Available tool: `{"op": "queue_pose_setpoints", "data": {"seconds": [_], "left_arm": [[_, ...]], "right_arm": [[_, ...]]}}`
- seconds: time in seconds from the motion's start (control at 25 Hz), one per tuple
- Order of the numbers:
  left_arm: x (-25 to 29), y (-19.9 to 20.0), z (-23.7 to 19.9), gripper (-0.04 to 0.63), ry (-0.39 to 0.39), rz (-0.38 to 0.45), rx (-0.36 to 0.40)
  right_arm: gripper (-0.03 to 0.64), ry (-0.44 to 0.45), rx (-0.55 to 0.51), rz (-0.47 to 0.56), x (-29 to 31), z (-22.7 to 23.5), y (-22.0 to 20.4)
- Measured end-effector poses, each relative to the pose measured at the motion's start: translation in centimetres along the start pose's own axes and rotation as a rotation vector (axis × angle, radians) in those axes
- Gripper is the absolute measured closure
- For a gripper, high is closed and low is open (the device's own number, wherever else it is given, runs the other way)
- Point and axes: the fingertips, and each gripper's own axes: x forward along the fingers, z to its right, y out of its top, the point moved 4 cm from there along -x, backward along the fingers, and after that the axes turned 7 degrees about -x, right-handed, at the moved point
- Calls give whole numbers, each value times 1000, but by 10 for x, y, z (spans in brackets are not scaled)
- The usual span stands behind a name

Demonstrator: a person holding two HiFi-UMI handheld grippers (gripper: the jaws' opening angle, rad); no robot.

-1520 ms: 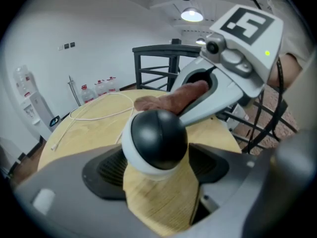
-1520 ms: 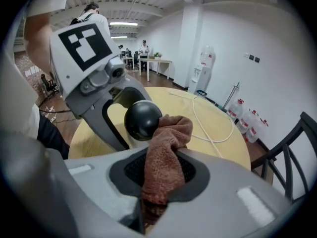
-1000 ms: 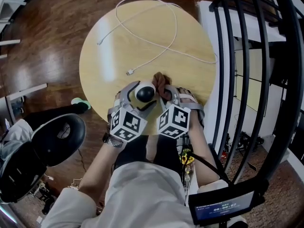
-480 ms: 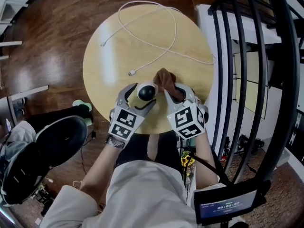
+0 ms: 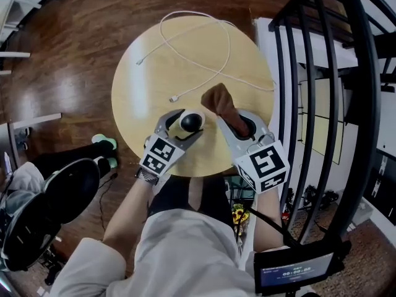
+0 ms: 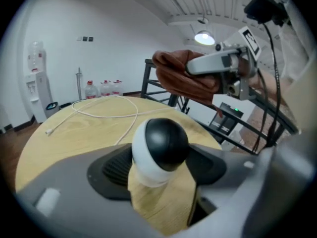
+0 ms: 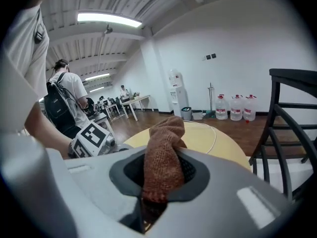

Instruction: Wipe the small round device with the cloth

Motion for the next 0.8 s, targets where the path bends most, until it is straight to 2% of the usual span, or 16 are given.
{"op": "queue_pose_setpoints", "data": {"seconds": [0.16, 0.28, 0.44, 0.52, 0.64, 0.8], "left_arm": [[-3, 0, 3, 275, -157, -23, 194], [-3, -4, 7, 275, -275, -48, 332], [-1, -10, 16, 281, -481, -94, 434], [1, -5, 19, 279, -557, -101, 474], [2, 4, 19, 276, -600, -108, 494], [6, -15, 18, 241, -552, -154, 454]], "right_arm": [[551, 9, 38, 1, -9, -4, -13], [551, 10, 27, -33, -8, -8, -24], [551, 69, -15, -63, -8, -18, -30], [551, 116, -50, -75, -9, -29, -31], [551, 163, -115, -112, -9, -47, -41], [551, 173, -218, -197, -2, -66, -56]]}}
